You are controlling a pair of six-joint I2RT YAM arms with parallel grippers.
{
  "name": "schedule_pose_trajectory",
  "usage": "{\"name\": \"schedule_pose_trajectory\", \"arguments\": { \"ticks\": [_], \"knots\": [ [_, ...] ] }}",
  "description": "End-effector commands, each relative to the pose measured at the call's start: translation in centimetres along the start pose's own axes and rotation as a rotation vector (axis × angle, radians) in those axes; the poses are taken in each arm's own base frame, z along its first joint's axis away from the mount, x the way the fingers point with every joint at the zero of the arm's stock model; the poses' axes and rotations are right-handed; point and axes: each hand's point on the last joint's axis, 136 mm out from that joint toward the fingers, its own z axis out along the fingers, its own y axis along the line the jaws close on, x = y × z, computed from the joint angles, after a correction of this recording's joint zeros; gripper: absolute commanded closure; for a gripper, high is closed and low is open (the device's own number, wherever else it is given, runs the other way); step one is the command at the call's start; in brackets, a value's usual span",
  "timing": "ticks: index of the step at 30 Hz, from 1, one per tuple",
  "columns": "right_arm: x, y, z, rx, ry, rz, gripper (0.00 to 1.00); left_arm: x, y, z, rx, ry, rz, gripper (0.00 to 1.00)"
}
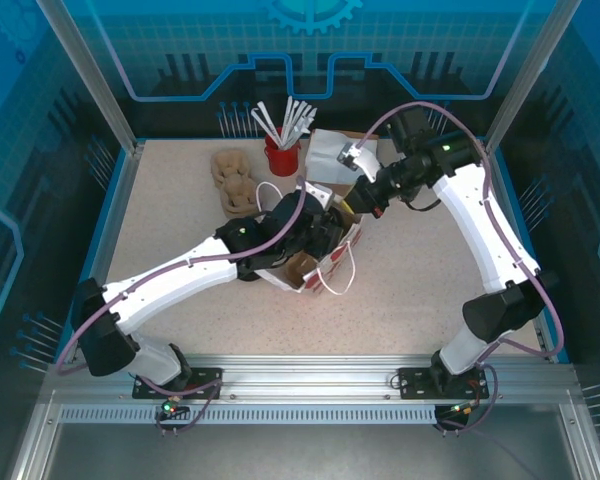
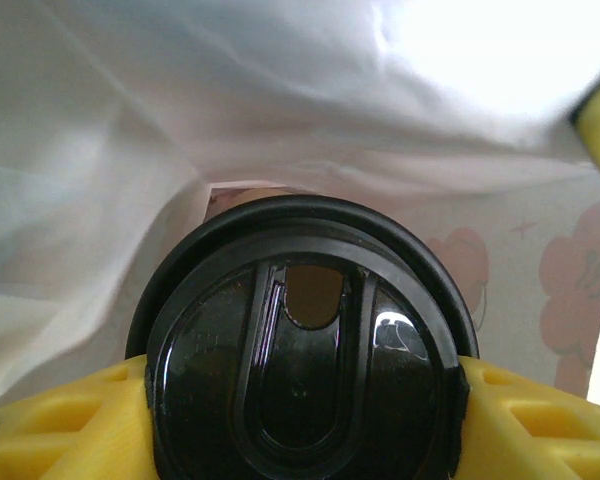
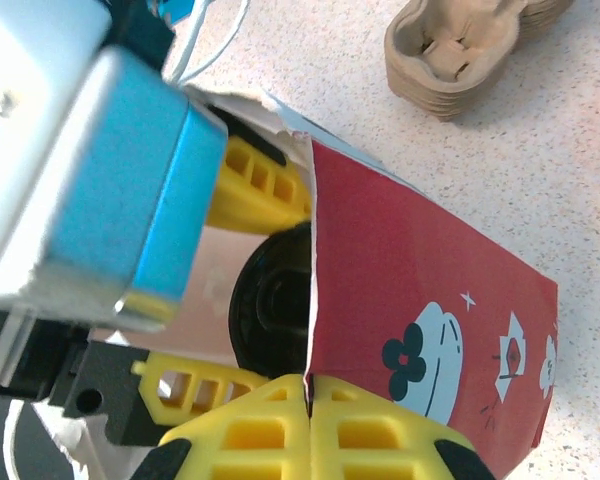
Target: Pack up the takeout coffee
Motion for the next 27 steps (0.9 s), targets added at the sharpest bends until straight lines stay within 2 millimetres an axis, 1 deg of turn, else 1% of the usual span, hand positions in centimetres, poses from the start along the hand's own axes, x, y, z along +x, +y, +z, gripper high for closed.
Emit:
{"name": "schedule_pose_trajectory", "arguments": {
  "ticks": [1,4,9,13,16,17,20,27],
  "knots": [
    [-0.2,0.6,-1.1,-0.025,-0.045,-0.12,1.0,-2.3,-0.4,-0.5,-0.001,-0.063,-0.042,0.39],
    [-1.3,0.2,-0.3,-0.047,-0.071,-0.116,1.0,-2.2,0.4,-0.5,-0.043,-0.067,-0.045,0.39],
    [-2.8,-0.1,1.7,-0.084,-0.074,-0.141,1.0,-1.6,1.5,-0.8,-0.089,-0.07,-0.054,0.39],
    [-3.6,0.0,2.8,-0.107,-0.08,-0.158,1.0,-0.8,1.7,-0.5,-0.097,-0.058,-0.065,0.39],
    [-3.7,0.0,3.3,-0.123,-0.071,-0.154,1.0,-0.5,1.5,0.0,-0.086,-0.051,-0.078,0.39],
    [-3.6,0.1,3.4,-0.127,-0.069,-0.153,1.0,-0.4,1.6,0.1,-0.1,-0.048,-0.077,0.39],
    [-3.5,0.2,3.5,-0.13,-0.066,-0.159,1.0,-0.4,3.1,0.1,-0.181,-0.063,-0.079,0.39],
    [-3.1,0.3,3.6,-0.139,-0.06,-0.147,1.0,-0.4,4.3,1.1,-0.259,-0.071,-0.071,0.39]
  ]
}}
